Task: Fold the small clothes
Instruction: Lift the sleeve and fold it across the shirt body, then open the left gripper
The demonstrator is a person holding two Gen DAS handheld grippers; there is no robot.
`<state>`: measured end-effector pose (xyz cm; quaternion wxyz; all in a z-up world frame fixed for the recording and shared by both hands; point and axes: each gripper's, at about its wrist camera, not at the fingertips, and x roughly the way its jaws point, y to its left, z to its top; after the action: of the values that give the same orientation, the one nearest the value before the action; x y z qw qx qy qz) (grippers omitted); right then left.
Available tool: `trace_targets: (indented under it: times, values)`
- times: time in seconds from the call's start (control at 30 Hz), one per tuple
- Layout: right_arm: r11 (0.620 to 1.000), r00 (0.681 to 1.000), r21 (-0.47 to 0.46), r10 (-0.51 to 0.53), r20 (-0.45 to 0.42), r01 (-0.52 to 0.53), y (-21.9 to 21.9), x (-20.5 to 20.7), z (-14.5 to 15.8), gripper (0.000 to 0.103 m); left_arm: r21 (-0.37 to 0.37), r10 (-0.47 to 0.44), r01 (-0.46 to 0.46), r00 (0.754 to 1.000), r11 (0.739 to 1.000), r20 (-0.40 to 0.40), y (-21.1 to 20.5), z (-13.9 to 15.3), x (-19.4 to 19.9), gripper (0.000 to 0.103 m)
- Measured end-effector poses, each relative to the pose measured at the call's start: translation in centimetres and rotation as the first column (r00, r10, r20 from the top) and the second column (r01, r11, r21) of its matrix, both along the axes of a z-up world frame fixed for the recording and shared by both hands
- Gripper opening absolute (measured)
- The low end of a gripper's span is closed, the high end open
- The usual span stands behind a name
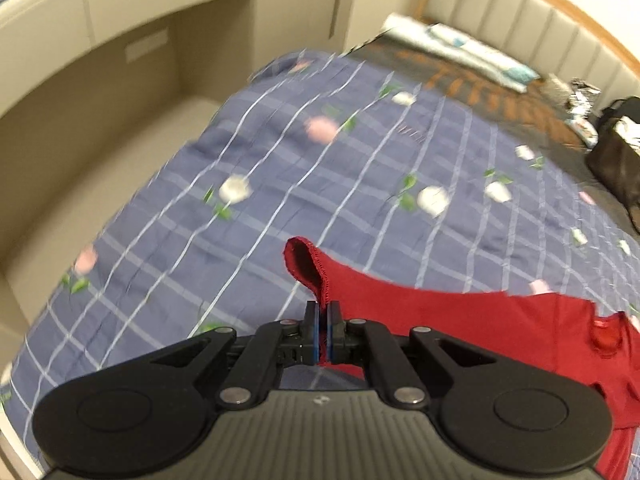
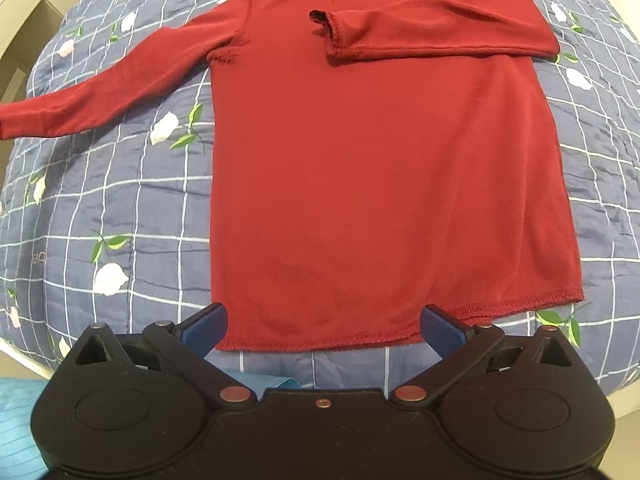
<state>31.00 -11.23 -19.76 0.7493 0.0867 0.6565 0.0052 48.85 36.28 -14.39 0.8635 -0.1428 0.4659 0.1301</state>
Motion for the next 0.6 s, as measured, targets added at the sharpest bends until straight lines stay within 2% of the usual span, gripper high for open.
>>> trace_targets:
  times: [0.3, 0.43, 0.6]
  values:
    - [0.997, 0.999, 0.070, -0.036, 0.027, 0.034, -4.6, 0.6, -1.0, 0.102, 0.039, -0.129, 0.125, 0.985, 0.991, 0.114, -9.5, 6.8, 0.2, 0.002]
    - [0.995, 0.998, 0.091, -0.052, 0.021, 0.050, -7.5, 0.8, -1.7, 0.102, 0.071, -0.210, 0.201, 0.966, 0.977, 0.149, -15.5, 9.3, 0.6, 0.002]
    - [0.994, 0.999, 0.096, -0.053, 0.012, 0.051, -11.0, 1.0, -2.5, 0.102, 0.091, -0.298, 0.286, 0.938, 0.954, 0.178, -23.0, 10.9, 1.2, 0.002]
